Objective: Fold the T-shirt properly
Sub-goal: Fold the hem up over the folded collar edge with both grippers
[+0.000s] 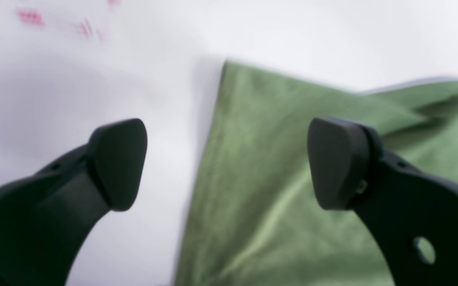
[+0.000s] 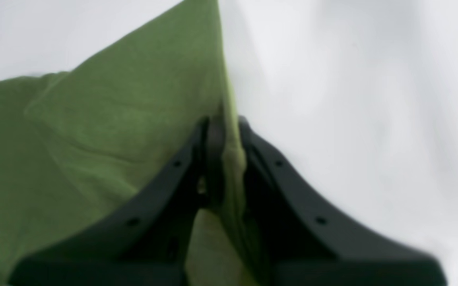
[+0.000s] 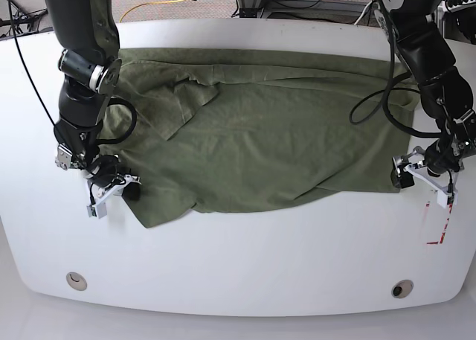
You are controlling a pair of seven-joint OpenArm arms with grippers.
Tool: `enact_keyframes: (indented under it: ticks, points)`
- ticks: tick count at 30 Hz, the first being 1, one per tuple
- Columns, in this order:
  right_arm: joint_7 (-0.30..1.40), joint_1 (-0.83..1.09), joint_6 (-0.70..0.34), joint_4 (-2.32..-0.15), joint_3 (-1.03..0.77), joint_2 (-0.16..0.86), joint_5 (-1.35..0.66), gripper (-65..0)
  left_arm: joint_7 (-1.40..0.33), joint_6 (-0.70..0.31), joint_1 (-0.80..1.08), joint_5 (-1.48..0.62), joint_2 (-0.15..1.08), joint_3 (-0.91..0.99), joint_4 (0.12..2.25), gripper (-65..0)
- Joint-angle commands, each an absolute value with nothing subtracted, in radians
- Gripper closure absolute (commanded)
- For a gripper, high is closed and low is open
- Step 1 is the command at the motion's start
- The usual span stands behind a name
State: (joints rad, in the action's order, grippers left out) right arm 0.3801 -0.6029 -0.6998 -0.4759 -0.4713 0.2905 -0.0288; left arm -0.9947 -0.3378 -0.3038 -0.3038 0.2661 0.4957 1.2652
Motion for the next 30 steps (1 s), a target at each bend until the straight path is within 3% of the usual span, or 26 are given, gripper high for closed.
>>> enact_keyframes:
  ticks: [1,8,18,21,26,27,30]
  points:
    - [0.401,-0.624,-0.698,-0.483,-0.470,0.297,-0.012,-3.8,-0.908,-0.343,-0.351,-0.315,0.302,0.472,1.179,-60.1]
    - [0.401,-0.622,-0.698,-0.483,-0.470,0.300,-0.012,-3.8,-0.751,-0.343,-0.369,-0.315,0.329,0.421,1.001,-60.0]
    - [0.403,-0.622,-0.698,-0.483,-0.470,0.302,-0.013,-3.6,-0.730,-0.346,-0.403,-0.321,0.297,0.340,0.926,-59.4]
    - [0.403,-0.622,-0.698,-0.483,-0.470,0.302,-0.013,-3.5,-0.728,-0.346,-0.418,-0.315,0.280,0.340,0.921,-48.9]
    - [0.403,-0.622,-0.698,-0.483,-0.470,0.302,-0.012,-3.5,-0.674,-0.343,-0.421,-0.315,0.278,0.340,0.920,-7.8]
    - [0.403,-0.622,-0.698,-0.483,-0.470,0.302,-0.012,-3.2,-0.650,-0.343,-0.421,-0.314,0.278,0.340,0.920,-4.2]
    - [0.403,-0.622,-0.698,-0.483,-0.470,0.302,-0.012,0.0,-0.624,-0.343,-0.420,-0.314,0.282,0.321,0.920,-3.1]
